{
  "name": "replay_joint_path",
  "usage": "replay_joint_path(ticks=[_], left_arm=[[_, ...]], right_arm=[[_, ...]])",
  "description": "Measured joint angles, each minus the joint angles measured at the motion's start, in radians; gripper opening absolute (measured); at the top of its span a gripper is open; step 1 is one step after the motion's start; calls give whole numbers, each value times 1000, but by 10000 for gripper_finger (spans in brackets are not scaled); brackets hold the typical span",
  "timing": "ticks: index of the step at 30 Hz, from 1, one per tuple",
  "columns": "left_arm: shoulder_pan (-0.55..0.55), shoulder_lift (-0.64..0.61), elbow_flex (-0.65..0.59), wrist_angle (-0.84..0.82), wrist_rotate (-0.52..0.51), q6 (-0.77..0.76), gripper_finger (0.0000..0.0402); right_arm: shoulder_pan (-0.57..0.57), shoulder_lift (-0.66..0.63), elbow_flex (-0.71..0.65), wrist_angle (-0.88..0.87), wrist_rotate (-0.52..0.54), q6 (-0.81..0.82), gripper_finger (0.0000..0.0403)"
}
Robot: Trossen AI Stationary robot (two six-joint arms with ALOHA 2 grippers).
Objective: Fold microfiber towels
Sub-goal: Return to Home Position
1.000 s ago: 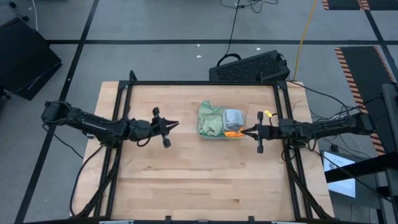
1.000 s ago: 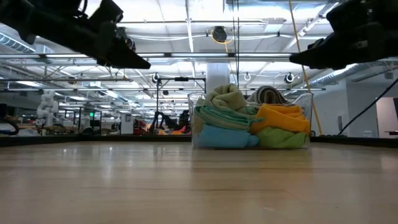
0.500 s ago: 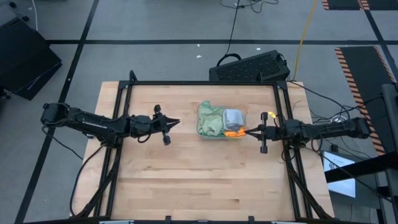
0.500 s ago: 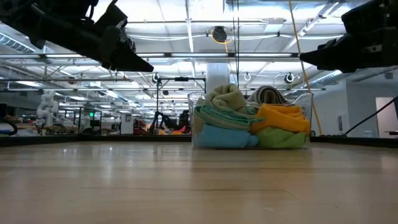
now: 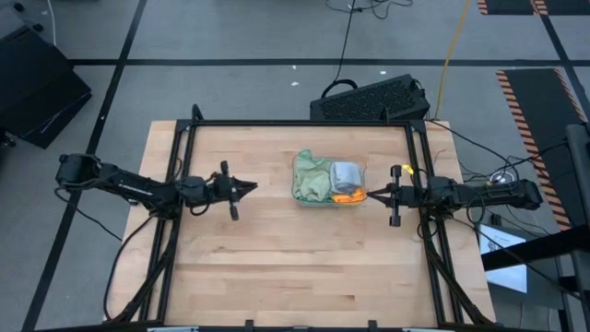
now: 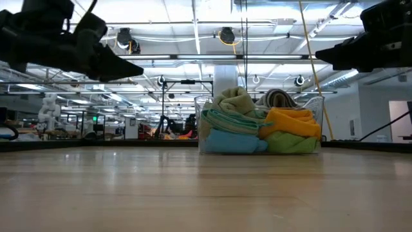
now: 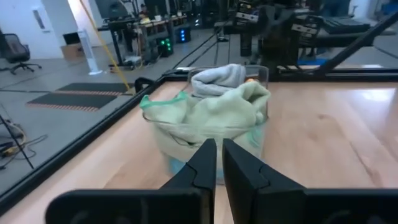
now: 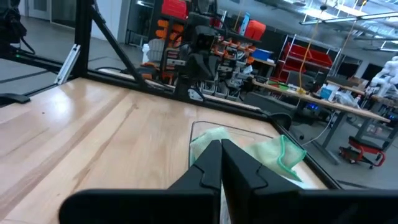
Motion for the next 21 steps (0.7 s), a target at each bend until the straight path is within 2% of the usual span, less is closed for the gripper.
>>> replay_joint_path(ticks=[10,21], left_arm=[[-21,-187,-110,11,-7,0,30],[-35,-264,-135,-15,8,40,30]], right_arm=[[0,-159,-1,-70,-3,-36,0],[0,-163,-2,-143,-3,-43,0]])
